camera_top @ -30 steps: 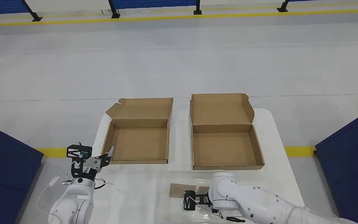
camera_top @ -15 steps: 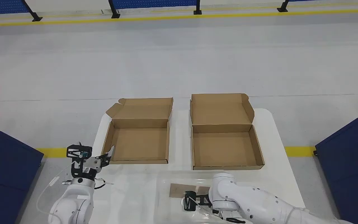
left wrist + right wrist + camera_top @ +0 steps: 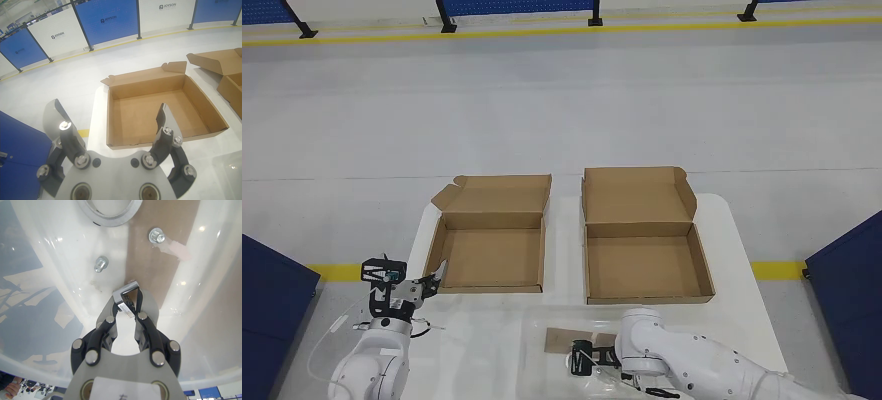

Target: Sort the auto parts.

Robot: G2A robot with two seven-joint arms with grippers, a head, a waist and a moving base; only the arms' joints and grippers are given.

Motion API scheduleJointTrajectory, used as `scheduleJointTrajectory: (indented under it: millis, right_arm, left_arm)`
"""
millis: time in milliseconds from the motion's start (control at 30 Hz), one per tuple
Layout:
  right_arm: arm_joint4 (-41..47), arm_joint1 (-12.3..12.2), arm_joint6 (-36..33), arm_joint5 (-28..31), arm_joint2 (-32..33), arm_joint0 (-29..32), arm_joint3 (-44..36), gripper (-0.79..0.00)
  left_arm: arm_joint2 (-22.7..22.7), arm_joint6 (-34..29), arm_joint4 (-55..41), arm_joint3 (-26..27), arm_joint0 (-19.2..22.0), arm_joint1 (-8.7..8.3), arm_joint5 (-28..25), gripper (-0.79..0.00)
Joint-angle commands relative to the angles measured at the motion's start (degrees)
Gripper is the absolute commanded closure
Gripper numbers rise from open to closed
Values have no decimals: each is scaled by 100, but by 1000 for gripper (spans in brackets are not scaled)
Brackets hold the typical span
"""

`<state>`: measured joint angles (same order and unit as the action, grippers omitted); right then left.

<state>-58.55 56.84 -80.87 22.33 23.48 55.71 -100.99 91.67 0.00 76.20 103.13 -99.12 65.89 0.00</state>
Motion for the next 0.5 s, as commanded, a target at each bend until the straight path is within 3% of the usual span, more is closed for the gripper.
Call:
scheduleJointTrajectory:
  millis: [0,467]
  right_arm:
    - [-10,-5,-3,12,23,13,-30,0]
    - [45,-176,182,273,399,245,-332,0]
  left_arm:
    - [0,0,0,0,0,0,0,-785]
    - [0,0,0,0,0,0,0,-785]
